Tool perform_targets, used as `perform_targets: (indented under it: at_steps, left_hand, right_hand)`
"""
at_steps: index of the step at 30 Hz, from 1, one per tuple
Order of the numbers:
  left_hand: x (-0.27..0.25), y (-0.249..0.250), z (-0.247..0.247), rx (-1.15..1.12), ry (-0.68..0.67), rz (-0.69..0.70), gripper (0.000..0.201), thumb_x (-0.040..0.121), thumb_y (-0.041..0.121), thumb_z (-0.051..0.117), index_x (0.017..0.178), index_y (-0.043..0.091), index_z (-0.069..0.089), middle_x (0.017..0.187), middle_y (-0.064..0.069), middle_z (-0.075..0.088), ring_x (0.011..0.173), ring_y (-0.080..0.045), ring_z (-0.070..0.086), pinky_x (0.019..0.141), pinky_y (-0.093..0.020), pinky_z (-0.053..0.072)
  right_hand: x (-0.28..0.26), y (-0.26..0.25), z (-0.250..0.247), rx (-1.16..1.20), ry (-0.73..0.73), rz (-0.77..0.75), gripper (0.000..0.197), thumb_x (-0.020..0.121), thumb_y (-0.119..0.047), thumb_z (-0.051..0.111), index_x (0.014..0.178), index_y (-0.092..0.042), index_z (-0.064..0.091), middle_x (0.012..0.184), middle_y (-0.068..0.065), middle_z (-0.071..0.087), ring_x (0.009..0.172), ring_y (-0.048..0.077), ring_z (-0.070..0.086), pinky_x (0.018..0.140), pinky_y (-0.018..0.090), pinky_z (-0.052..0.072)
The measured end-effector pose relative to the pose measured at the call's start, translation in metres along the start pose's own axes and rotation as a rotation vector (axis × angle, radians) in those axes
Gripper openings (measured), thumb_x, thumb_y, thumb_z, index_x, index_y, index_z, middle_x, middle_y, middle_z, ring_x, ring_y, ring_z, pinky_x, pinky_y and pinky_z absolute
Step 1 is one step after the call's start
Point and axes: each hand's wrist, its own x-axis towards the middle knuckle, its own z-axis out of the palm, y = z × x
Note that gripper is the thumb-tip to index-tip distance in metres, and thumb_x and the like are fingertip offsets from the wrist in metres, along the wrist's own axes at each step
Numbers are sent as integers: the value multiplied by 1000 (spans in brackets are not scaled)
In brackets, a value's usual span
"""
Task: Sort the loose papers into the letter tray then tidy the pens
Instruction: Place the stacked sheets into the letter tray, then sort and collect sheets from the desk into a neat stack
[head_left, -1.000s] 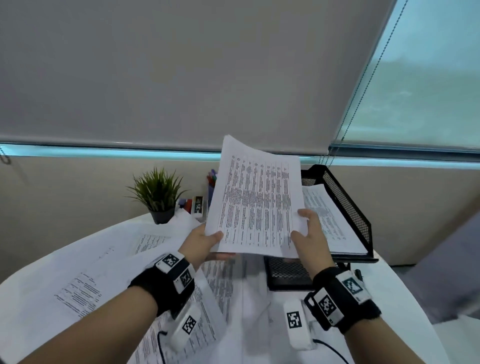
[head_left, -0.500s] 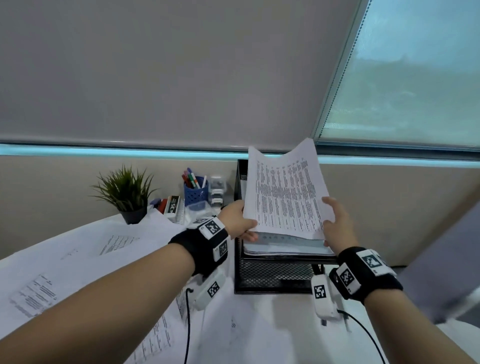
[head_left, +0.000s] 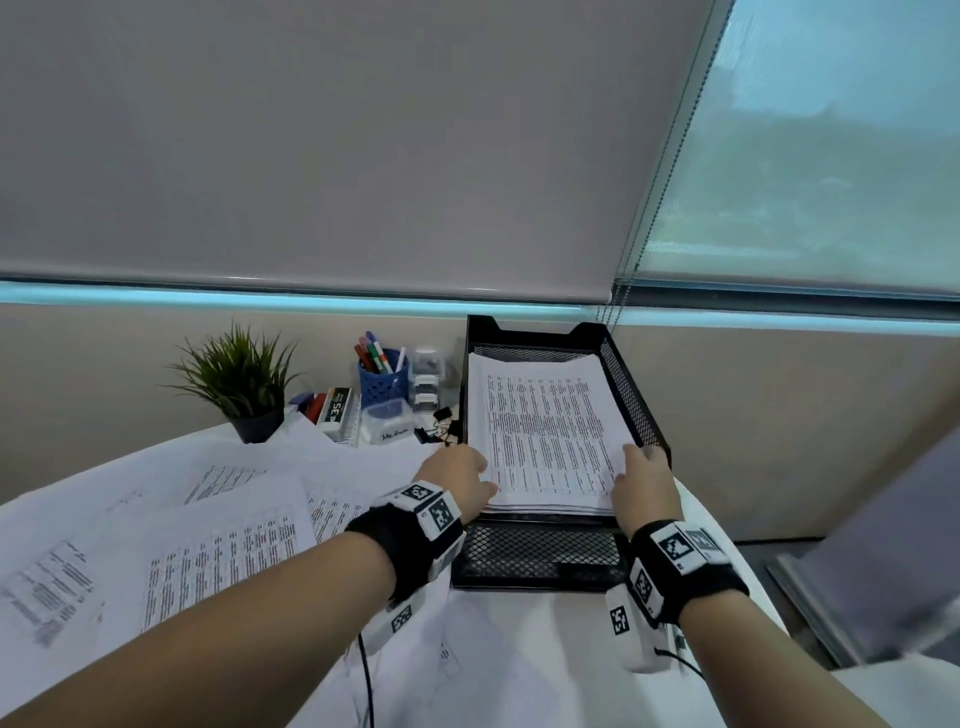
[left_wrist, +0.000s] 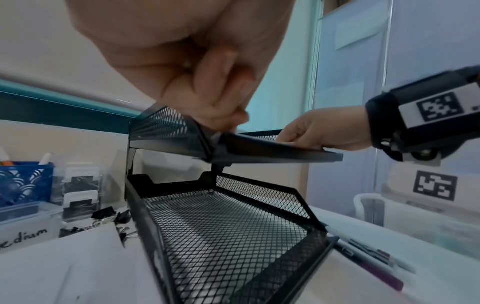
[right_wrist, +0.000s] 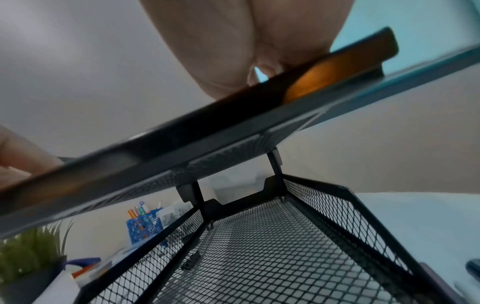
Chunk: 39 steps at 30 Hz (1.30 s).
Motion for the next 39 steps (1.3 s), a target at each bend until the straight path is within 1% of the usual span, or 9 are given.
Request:
perform_targets:
  at_steps: [2, 4, 6, 11, 14, 19, 27, 33, 39]
  left_hand:
    - [-3, -5, 0, 20, -22, 1, 12, 86, 30, 57, 75, 31, 52, 95, 0, 51, 94, -16, 55, 82, -24, 41]
    - [-6, -11, 0, -2, -42, 10, 11, 85, 31, 59, 94, 30, 65, 106, 0, 61, 101, -16, 58, 87, -23, 42]
    - [-12, -12, -2, -20, -5, 28, 34, 85, 36, 60, 117, 25, 64, 122, 4, 62, 113, -16, 57, 93, -24, 43]
    - [-40, -30, -8, -305, 250, 62, 13, 88, 33, 57, 90, 26, 68, 85, 7, 65, 83, -12, 59, 78, -25, 47]
    - [-53, -63, -10, -389, 324, 7, 17, 87, 27, 60, 103, 20, 63, 96, 3, 62, 92, -11, 55, 84, -24, 43]
    - [-63, -140, -19, -275, 179, -168, 28, 86, 29, 63, 111, 18, 61, 118, -3, 56, 109, -18, 54, 88, -26, 41]
    - [-90, -244, -31, -127, 30, -439, 36, 78, 33, 66, 112, 21, 61, 117, -6, 59, 88, -22, 64, 72, -26, 52]
    - [-117, -298, -27, 41, -11, -555, 64, 76, 52, 61, 133, 30, 44, 145, -9, 35, 130, -29, 39, 107, -42, 38]
    - [-129, -318, -19, 101, -106, -457, 61, 86, 50, 51, 141, 40, 29, 156, -5, 14, 143, -26, 14, 116, -47, 19]
  right_hand:
    - [2, 0, 2, -21, -29, 33, 25, 89, 1, 43, 111, 6, 54, 124, 18, 45, 107, 33, 50, 79, 27, 38]
    - [3, 1, 4, -1, -25, 15, 22, 85, 7, 44, 102, 11, 58, 120, 20, 48, 108, 37, 52, 83, 34, 45]
    - [0, -2, 2, -27, -3, -14, 17, 82, 9, 47, 90, 12, 61, 116, 19, 52, 105, 37, 53, 82, 36, 46]
    - [-19, -26, -6, 90, 91, -133, 25, 89, -8, 55, 110, -1, 65, 128, 15, 53, 116, 31, 49, 97, 38, 42]
    - [-41, -52, -8, 243, 105, -191, 19, 90, -13, 56, 104, -7, 67, 118, 7, 58, 108, 23, 54, 95, 33, 43]
    - [-81, -107, 0, 404, -29, -244, 13, 92, -16, 54, 99, -14, 65, 106, -3, 55, 97, 13, 55, 82, 21, 39]
    - [-125, -167, 48, 370, -286, -334, 14, 92, -14, 54, 101, -12, 65, 98, -2, 59, 85, 12, 55, 73, 12, 42]
    - [-149, -175, 103, 271, -616, -248, 21, 92, -20, 56, 113, -18, 58, 106, -5, 53, 94, 10, 51, 81, 19, 40]
    - [-162, -175, 147, 295, -715, -34, 32, 90, -20, 58, 122, -15, 53, 113, -1, 55, 105, 12, 54, 83, 17, 39]
